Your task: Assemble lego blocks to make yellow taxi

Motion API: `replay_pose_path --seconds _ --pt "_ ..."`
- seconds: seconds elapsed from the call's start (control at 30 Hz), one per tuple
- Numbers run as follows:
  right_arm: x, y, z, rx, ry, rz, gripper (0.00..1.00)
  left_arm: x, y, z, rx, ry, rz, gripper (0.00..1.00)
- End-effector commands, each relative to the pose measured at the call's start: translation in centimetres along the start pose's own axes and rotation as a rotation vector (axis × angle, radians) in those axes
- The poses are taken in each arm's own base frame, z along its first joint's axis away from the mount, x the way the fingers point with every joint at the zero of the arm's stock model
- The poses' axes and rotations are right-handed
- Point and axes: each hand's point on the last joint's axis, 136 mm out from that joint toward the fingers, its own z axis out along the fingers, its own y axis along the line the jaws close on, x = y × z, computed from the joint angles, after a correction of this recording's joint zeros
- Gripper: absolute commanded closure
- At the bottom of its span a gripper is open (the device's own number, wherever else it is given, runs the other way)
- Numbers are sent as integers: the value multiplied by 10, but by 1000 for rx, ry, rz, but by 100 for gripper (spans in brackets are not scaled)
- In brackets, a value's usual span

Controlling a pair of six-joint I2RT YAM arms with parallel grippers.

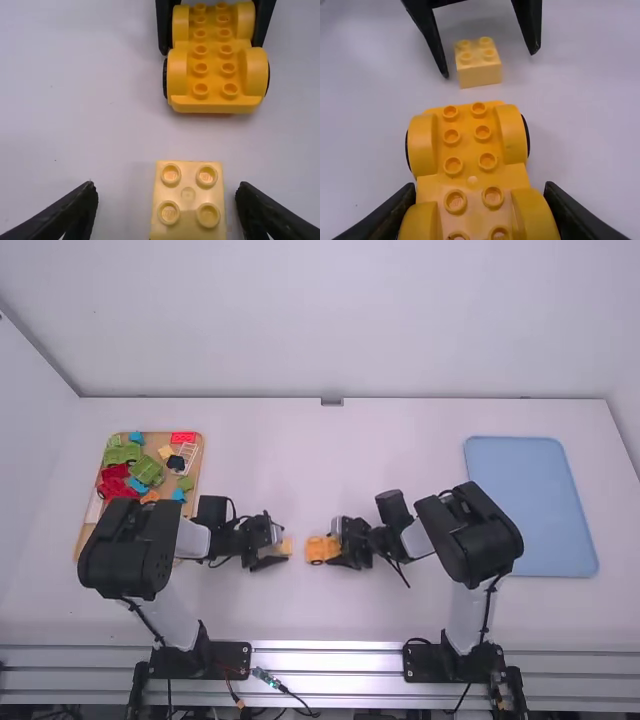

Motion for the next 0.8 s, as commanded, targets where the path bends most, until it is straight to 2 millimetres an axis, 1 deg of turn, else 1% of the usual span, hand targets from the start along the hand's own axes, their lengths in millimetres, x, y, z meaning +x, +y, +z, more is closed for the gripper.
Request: replay_pose_path --seconds 0.0,0.07,0.1,0.27,0.33,0.37,0.43,0.53,0.57,0.6,0.63,0.7,0.77 --pt "6 -5 1 13 20 42 45 -5 2 2 13 -23 1 28" --pt "6 -5 1 15 23 41 45 -5 2 2 18 -17 -6 30" --pt "6 -5 1 15 23 42 45 -4 2 2 20 -9 -12 34" --pt "9 -7 1 30 41 43 43 -2 -2 2 31 -4 -28 41" --pt "9 -7 1 29 40 43 43 -2 -4 1 38 -5 -36 42" --pt "9 -7 1 28 39 43 43 -2 -4 1 39 -4 -37 46" --pt "9 -8 1 31 39 40 42 -1 -10 2 60 0 -10 60" --pt "9 -8 1 31 39 40 42 -1 -11 2 62 0 -12 66" --pt "9 -8 1 32 38 39 42 -1 -10 2 60 1 -14 69" --pt "8 -9 1 34 36 35 39 -1 -10 3 61 -1 -11 72" --pt "8 -9 1 35 35 33 39 -2 -10 3 60 -2 -8 74" --pt "7 -10 1 40 31 24 44 -2 -7 3 50 -5 4 79" --pt "7 -11 1 44 32 21 44 -3 -4 2 39 -8 13 84"
